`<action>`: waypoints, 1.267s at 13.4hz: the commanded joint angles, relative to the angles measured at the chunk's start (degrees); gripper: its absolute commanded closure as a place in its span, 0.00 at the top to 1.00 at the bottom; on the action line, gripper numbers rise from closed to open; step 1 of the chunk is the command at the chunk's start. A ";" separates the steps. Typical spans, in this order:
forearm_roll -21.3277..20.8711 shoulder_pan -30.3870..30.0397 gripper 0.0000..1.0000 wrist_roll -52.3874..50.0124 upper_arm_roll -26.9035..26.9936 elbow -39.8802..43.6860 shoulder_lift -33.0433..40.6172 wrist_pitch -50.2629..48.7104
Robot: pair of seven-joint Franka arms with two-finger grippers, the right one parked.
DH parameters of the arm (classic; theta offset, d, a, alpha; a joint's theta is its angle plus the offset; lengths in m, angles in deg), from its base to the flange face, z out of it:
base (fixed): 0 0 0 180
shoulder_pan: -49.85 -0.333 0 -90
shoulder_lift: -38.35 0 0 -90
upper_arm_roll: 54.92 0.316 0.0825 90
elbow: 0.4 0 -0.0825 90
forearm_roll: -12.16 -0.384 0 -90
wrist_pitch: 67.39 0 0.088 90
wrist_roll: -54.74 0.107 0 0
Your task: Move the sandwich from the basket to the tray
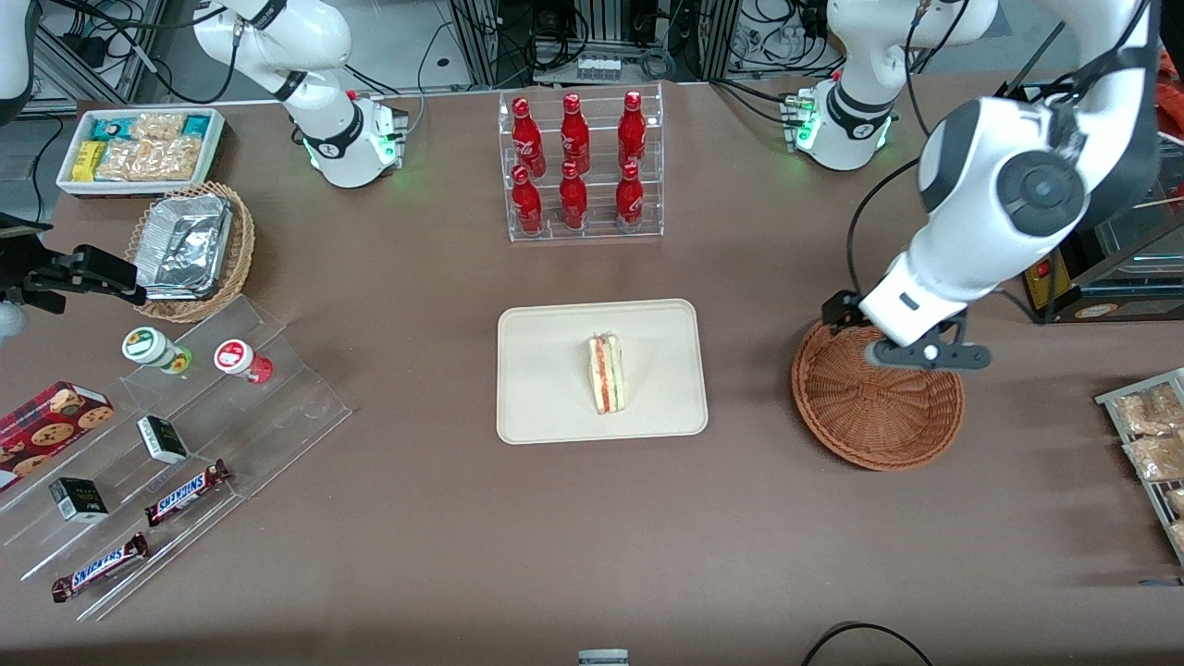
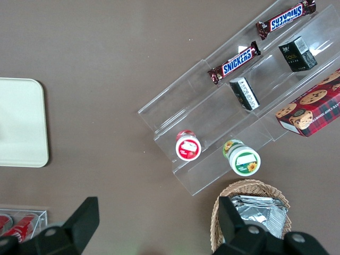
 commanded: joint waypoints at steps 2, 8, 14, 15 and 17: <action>1.17 -2.84 1.00 1.09 -0.56 -5.26 7.18 -1.67; 2.67 -8.64 1.00 3.28 -1.61 -3.96 10.01 -8.16; 2.58 -9.01 1.00 5.57 0.57 5.34 6.86 -15.99; 2.58 -9.01 1.00 5.58 0.75 8.49 4.41 -16.17; 2.14 -9.01 1.00 5.49 0.76 14.04 1.23 -19.05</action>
